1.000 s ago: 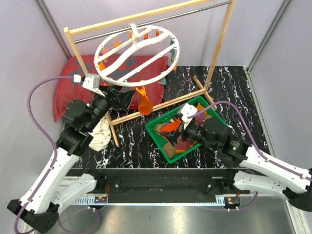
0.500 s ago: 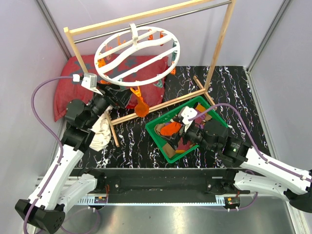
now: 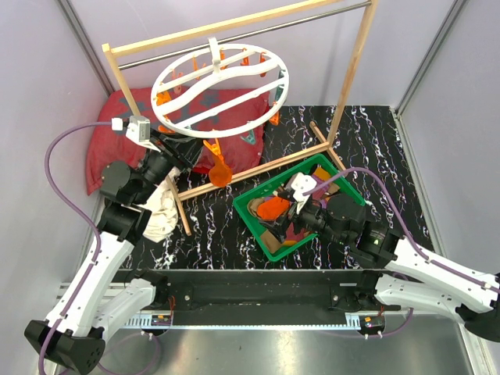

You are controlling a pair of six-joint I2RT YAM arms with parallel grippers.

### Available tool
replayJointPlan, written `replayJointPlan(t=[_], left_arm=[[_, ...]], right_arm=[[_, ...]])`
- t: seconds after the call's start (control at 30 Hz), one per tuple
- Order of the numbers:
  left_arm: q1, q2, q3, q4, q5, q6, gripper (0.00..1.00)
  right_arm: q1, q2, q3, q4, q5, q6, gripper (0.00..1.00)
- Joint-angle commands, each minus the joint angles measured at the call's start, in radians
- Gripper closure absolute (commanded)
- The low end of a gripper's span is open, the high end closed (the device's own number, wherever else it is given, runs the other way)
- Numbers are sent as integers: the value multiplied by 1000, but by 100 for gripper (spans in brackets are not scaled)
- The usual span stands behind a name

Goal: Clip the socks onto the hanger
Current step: Open the clamp at the hanger.

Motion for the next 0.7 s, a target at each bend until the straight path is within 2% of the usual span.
replayJointPlan(t=[0.0, 0.23, 0.4, 0.53, 0.67], left_arm=[[6, -18, 1, 62, 16, -7, 68], [3, -7, 25, 1, 18, -68, 90], [-57, 1, 18, -25, -40, -88, 95], [-146, 31, 21, -35, -112, -90, 96], [-189, 64, 27, -19, -148, -123, 96]], right_arm=[[8, -19, -14, 50, -14, 24, 0], [8, -11, -9, 54, -23, 51, 0], [7, 19, 6, 113, -64, 131, 1], [7, 65, 31, 231, -107, 189, 2], [7, 108, 48, 361, -103, 251, 2]])
